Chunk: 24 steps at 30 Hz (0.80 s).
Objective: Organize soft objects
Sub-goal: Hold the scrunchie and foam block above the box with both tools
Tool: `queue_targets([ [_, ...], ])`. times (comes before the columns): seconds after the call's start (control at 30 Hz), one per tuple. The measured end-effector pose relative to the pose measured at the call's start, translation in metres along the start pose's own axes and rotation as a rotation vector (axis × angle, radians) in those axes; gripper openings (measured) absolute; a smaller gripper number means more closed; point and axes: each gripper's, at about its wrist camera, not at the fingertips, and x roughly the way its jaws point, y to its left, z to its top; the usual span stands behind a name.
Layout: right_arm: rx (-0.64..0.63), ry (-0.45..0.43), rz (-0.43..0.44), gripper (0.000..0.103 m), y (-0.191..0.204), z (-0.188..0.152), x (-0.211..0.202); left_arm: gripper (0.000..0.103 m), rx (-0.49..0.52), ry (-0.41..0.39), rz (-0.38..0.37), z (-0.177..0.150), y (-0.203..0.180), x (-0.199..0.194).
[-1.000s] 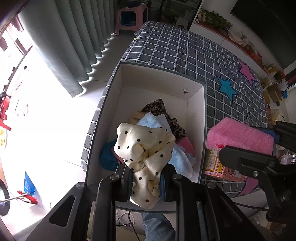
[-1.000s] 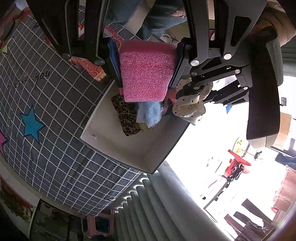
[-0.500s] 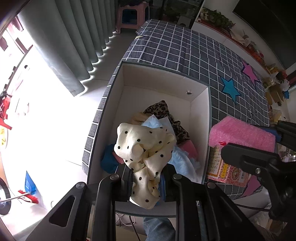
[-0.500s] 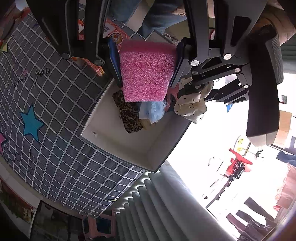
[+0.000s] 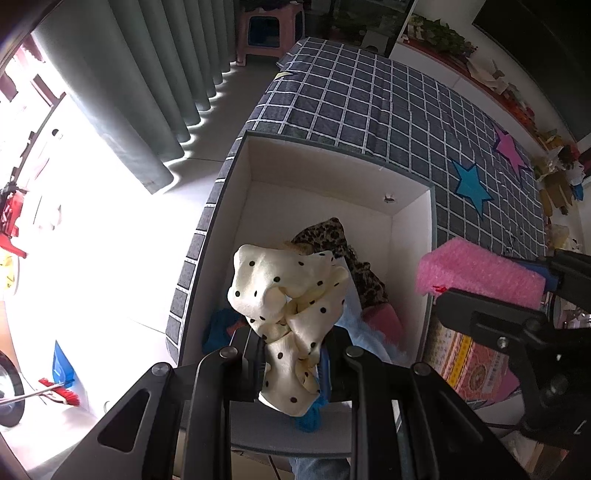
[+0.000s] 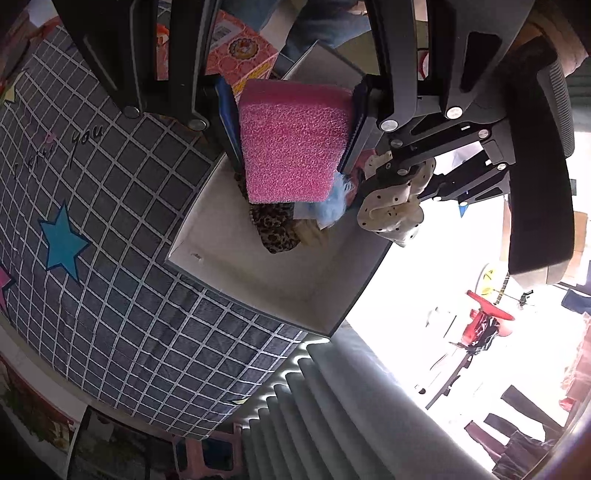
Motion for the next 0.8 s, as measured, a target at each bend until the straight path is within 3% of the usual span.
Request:
queue_targets([
  [0.8, 0.031, 0.015, -0.012, 0.05, -0.018, 0.016, 0.017, 0.024, 0.003, 0.031, 0.03, 0.012, -0.008, 0.019],
])
